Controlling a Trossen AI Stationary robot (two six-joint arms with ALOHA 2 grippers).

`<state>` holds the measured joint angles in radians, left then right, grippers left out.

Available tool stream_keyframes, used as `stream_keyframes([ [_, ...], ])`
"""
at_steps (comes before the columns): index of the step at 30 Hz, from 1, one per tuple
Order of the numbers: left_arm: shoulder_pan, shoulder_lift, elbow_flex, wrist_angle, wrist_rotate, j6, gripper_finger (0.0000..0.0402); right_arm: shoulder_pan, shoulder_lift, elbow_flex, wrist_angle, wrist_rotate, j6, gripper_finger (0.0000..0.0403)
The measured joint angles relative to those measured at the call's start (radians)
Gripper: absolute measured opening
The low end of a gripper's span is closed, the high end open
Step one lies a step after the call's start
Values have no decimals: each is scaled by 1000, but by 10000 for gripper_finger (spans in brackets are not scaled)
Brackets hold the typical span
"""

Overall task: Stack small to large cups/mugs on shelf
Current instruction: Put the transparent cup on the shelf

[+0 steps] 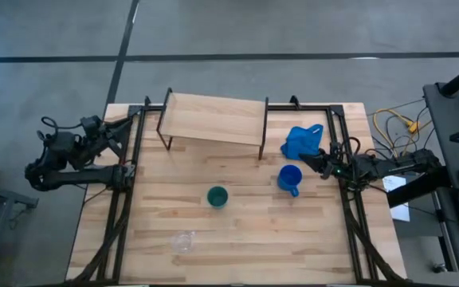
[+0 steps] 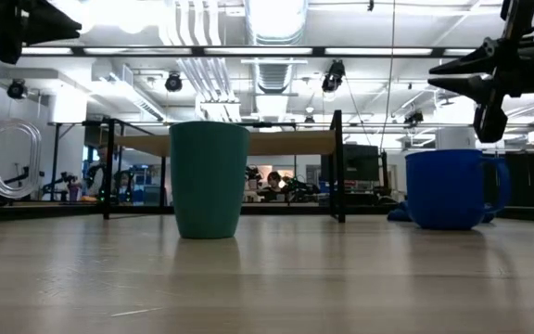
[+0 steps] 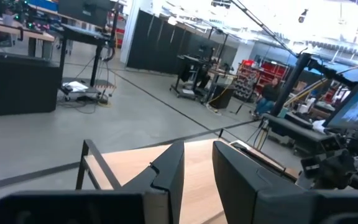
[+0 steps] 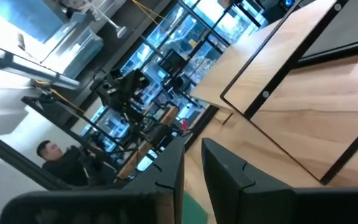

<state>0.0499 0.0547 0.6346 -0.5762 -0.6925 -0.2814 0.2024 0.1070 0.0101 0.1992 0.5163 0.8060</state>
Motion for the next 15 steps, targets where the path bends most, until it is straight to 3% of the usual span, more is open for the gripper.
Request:
stream_keyframes([
  [15,0,2,0,23,0,-4,70,0,0,0,-15,30,-21,52],
])
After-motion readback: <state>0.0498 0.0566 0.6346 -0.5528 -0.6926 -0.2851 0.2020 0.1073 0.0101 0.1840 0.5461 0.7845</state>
